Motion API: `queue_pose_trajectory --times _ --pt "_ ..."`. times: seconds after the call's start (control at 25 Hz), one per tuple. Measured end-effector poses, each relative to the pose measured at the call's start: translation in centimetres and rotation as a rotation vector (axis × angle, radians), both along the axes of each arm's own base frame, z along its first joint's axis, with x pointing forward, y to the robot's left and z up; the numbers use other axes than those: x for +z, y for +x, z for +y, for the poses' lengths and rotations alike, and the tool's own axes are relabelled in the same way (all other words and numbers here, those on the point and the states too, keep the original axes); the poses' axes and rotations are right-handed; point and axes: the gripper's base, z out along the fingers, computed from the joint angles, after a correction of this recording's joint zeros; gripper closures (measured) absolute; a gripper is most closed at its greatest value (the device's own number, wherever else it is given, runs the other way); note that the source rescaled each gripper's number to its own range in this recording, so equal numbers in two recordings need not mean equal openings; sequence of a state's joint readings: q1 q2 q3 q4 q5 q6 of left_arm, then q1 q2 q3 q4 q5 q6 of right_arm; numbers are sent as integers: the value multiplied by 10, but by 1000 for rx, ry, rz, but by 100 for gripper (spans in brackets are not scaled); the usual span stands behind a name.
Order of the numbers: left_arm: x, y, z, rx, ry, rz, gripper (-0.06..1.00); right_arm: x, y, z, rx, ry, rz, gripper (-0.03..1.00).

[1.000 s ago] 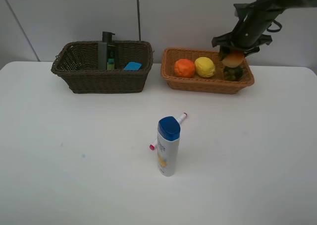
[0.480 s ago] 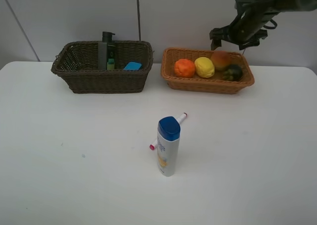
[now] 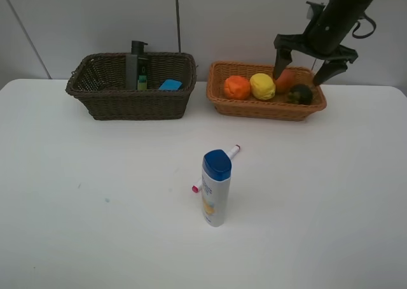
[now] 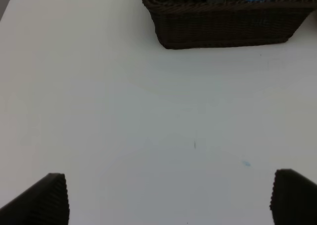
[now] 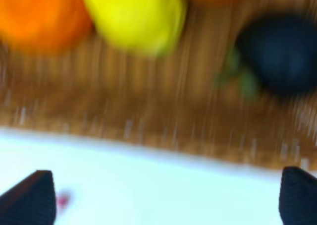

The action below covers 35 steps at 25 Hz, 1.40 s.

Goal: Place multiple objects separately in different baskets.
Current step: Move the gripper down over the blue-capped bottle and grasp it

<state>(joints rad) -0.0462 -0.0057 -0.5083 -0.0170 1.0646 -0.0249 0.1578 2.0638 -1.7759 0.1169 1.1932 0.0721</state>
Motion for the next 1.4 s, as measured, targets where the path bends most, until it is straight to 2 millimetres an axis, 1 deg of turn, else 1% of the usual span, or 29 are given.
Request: queue_pose_trajectory --times 0.16,0.24,0.32,0.4,0.48,0.64,0.76,0.88,1.0,1.12,1.24,1.4 --pt "0 0 0 0 0 0 -6 4 -13 3 0 13 32 -3" --pt "0 0 0 0 0 0 -6 8 -24 10 22 11 38 -3" --pt "0 0 0 0 0 0 -6 18 -42 23 74 10 31 -3" --pt "0 0 0 0 0 0 -6 30 -64 40 136 11 19 -3" --pt "0 0 0 0 0 0 -6 44 -94 60 213 14 3 -3" --pt "0 0 0 0 0 0 -6 62 -154 95 361 26 -16 -3" --pt "0 0 0 0 0 0 -6 62 -194 122 466 11 2 -3" --pt "0 0 0 0 0 0 -6 54 -222 144 574 -27 13 -3" --pt "0 0 0 0 0 0 -6 49 -235 157 638 -34 -6 -3" --pt "0 0 0 0 0 0 -6 43 -233 160 647 -52 -15 -3" --pt "0 0 0 0 0 0 -6 32 -228 165 649 -70 -2 -3" --pt "0 0 0 0 0 0 -6 13 -219 173 651 -98 7 -3"
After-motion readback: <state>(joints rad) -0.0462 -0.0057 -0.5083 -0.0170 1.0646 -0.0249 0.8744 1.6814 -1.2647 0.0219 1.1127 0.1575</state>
